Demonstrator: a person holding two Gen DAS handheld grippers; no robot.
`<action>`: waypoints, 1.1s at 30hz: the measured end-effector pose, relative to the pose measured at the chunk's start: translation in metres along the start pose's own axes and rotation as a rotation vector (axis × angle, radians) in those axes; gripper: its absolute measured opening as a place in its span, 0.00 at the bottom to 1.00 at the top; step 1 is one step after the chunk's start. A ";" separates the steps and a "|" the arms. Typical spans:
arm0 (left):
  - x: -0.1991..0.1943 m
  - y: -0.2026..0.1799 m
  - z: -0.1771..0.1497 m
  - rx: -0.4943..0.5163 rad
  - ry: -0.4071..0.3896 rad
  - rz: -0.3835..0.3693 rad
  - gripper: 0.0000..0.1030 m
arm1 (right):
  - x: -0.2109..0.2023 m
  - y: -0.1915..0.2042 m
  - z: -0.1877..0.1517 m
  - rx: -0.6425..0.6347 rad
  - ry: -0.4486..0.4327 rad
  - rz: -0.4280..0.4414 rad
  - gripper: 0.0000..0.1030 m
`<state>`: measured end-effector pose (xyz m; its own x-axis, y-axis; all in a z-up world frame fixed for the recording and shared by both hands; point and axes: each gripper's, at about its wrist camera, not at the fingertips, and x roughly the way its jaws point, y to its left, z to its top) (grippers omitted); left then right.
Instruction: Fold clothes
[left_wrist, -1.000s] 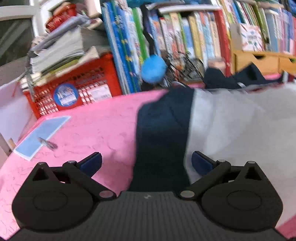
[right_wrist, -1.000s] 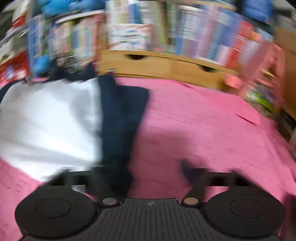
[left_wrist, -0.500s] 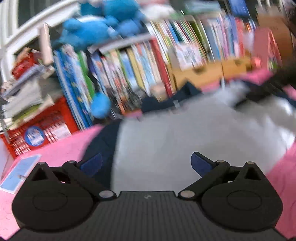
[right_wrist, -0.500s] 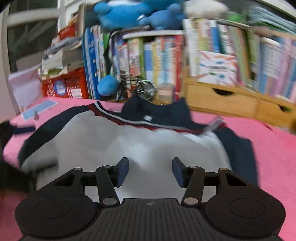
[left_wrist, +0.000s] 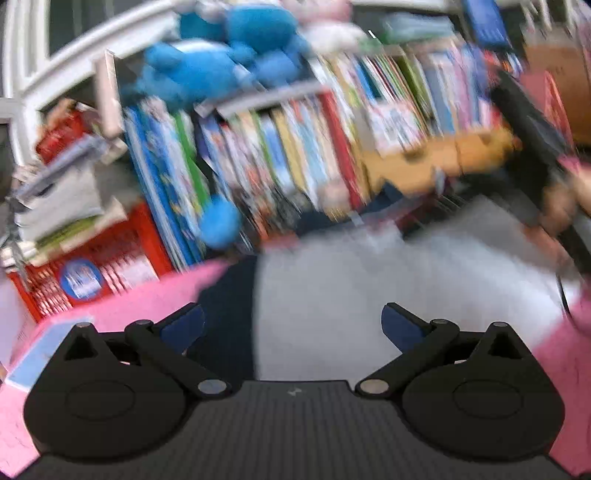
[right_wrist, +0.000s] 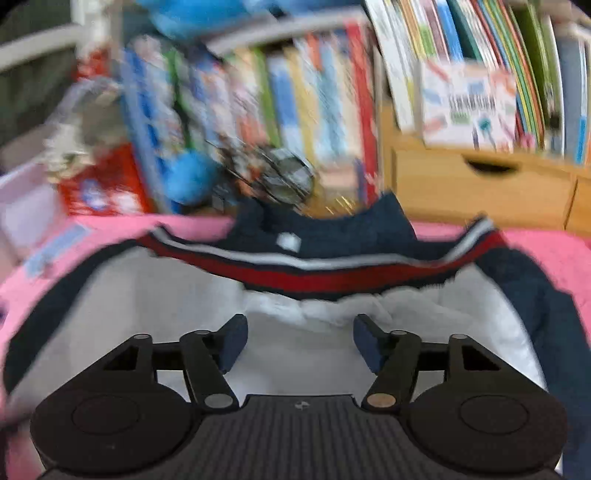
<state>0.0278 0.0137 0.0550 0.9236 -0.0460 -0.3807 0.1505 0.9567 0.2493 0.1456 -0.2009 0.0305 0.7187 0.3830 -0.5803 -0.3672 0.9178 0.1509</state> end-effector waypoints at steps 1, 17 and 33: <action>0.005 0.005 0.007 -0.029 -0.013 0.009 1.00 | -0.012 0.004 -0.003 -0.018 -0.025 0.009 0.74; 0.049 0.055 0.011 -0.163 0.126 0.093 1.00 | -0.132 -0.105 -0.063 0.027 -0.158 -0.303 0.97; 0.185 0.019 -0.002 -0.093 0.221 0.046 1.00 | 0.042 -0.103 -0.009 0.122 0.017 -0.156 1.00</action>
<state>0.2010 0.0237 -0.0126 0.8275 0.0521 -0.5591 0.0677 0.9792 0.1914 0.2082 -0.2801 -0.0162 0.7507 0.2338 -0.6179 -0.1768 0.9723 0.1530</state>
